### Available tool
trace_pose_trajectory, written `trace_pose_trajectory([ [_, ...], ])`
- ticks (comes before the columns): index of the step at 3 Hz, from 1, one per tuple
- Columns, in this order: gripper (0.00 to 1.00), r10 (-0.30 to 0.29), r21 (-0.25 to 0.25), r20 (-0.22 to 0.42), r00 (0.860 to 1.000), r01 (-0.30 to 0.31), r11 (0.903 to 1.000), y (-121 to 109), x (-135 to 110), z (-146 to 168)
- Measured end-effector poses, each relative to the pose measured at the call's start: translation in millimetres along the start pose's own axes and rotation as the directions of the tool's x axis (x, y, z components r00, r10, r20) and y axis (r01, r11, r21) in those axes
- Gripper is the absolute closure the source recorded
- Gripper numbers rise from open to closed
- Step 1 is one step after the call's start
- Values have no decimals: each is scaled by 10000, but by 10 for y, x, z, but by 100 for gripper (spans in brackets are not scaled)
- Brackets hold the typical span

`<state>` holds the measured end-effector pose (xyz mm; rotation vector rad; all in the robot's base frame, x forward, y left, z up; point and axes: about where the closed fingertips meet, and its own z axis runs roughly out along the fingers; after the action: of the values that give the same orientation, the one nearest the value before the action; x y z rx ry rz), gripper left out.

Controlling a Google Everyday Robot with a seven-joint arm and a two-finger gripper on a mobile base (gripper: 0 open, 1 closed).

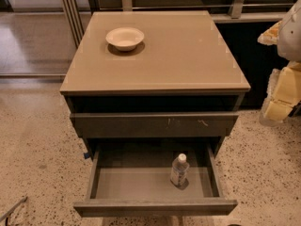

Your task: Pick blue plastic bottle from middle drawer and place on counter

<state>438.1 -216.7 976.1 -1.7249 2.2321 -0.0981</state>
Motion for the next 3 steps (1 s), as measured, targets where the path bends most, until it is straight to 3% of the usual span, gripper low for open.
trace_pose_trajectory([
  [1,0,0,0,0,10000,0,10000,0,0,0],
  [2,8,0,0,2,10000,0,10000,0,0,1],
  [3,39,263,-220,895,9956,-244,9995,54,-11,519],
])
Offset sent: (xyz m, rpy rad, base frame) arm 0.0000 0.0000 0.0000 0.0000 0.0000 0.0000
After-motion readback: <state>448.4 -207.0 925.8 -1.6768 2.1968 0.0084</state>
